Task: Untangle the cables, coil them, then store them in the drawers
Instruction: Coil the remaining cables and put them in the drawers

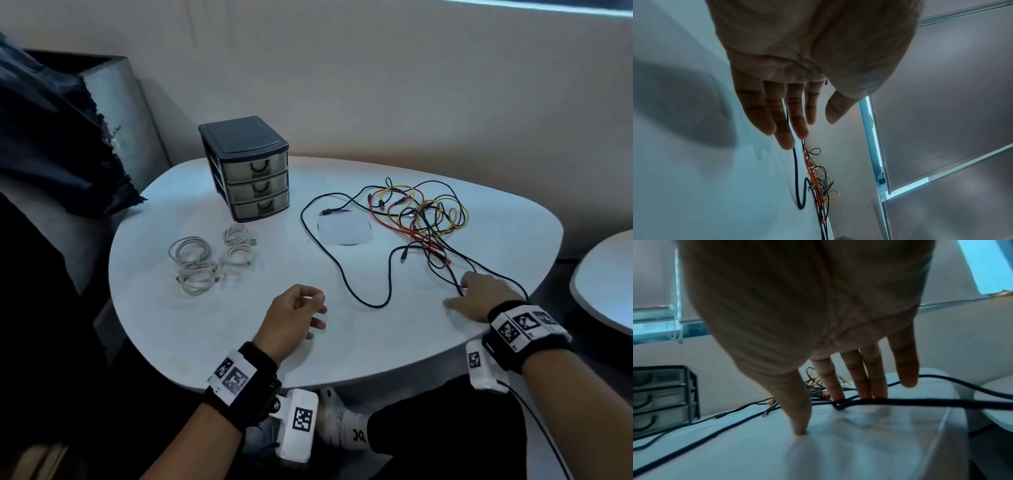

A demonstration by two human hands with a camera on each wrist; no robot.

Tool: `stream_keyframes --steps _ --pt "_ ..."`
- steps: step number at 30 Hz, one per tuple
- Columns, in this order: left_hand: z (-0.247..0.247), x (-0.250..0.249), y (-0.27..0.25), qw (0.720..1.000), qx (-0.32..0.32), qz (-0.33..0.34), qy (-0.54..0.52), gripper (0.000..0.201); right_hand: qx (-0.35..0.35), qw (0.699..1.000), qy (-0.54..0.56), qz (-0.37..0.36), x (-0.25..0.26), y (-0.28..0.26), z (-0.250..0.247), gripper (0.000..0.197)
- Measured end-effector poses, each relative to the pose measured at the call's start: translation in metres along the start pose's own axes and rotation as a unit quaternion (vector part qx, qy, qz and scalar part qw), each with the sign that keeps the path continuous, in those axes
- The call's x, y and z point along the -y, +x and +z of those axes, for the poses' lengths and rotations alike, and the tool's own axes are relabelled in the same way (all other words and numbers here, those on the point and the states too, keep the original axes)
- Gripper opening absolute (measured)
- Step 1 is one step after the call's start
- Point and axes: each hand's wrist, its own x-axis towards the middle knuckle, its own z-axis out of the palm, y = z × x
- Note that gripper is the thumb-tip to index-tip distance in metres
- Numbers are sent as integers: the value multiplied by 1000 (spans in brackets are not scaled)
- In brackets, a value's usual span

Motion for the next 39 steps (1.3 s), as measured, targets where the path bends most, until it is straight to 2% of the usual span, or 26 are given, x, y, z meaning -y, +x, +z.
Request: stream_keyframes --steps 4,7,11,12,16,17,20,22,25,28,29,32,34,36,39 --pt "6 -1 -1 1000 7 1 0 14 -18 996 17 -81 17 -4 13 18" --pt "10 -3 -1 1000 15 4 4 14 -17 988 54 -145 42 -9 23 17" --pt "10 -5 -3 1000 15 8 6 15 -9 980 76 -183 59 -12 27 7" --pt "9 -6 -3 1000 14 9 6 15 -23 978 95 -183 61 -13 25 5" --pt "6 -7 -4 1000 6 13 9 16 -152 964 175 -133 67 -12 8 26" --pt "6 -7 -4 1000 5 14 10 15 -148 967 161 -133 70 -10 4 30" --pt "8 -10 -3 1000 4 17 11 15 -56 984 73 -154 79 4 -3 31" --pt "9 -13 -3 1000 4 18 10 15 -27 988 55 -143 77 17 -10 35" --pt "12 -20 0 1000 2 20 14 14 -28 991 50 -119 61 29 -24 38" --pt "29 -39 18 999 10 37 32 11 -47 988 16 -145 49 30 -25 18" --pt "38 -47 27 998 17 47 43 10 -58 985 35 -157 49 30 -23 22" --pt "73 -67 57 993 41 61 88 9 -79 977 89 -175 56 36 -22 51" --pt "95 -72 75 992 49 36 107 8 -51 979 80 -183 62 43 -25 58" --pt "112 -71 90 993 42 1 113 11 -9 979 48 -196 68 49 -25 47" --pt "129 -60 103 994 34 -56 81 20 -4 975 -19 -222 68 55 -24 15"
